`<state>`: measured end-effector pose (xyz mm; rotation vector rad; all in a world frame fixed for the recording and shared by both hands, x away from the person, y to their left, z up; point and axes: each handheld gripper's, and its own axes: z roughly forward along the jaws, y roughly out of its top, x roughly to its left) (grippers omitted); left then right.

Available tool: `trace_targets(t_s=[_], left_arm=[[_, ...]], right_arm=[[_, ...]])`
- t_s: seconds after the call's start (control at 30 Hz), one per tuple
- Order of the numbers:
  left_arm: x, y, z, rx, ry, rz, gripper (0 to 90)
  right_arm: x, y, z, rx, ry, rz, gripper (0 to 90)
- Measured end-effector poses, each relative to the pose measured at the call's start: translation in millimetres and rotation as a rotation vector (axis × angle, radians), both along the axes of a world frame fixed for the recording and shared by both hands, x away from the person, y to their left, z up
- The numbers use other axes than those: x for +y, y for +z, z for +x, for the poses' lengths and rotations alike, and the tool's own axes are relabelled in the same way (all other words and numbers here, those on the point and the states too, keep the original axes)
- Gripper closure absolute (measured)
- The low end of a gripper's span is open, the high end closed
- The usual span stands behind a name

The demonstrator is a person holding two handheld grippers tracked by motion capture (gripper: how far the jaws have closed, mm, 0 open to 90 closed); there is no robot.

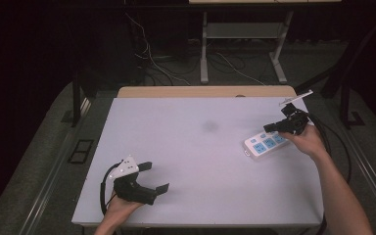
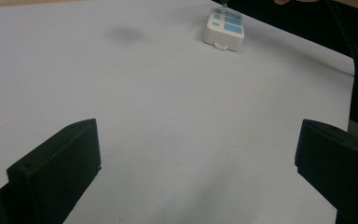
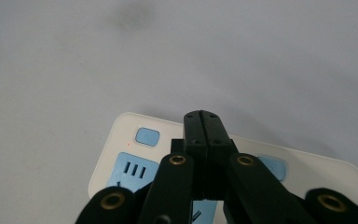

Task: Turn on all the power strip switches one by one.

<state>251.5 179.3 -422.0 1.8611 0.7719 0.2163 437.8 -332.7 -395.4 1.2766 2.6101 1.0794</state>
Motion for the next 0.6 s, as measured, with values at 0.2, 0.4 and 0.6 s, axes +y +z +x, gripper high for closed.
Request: trace_targets(t_s=[0.2, 0.4, 0.6], left_arm=[[0.3, 0.1, 0.0, -0.002, 0.000, 0.000, 0.0], [0.3, -0.1, 0.2, -0.001, 0.001, 0.001, 0.0], [0.3, -0.1, 0.2, -0.001, 0.003, 0.000, 0.0]], right_arm=[[0.5, -6.6, 2.5, 0.012, -0.003, -0.005, 90.0], [2.3, -13.6, 3.6, 0.029, 0.002, -0.012, 90.0], [5.8, -17.6, 4.2, 0.037, 0.010, -0.017, 90.0]])
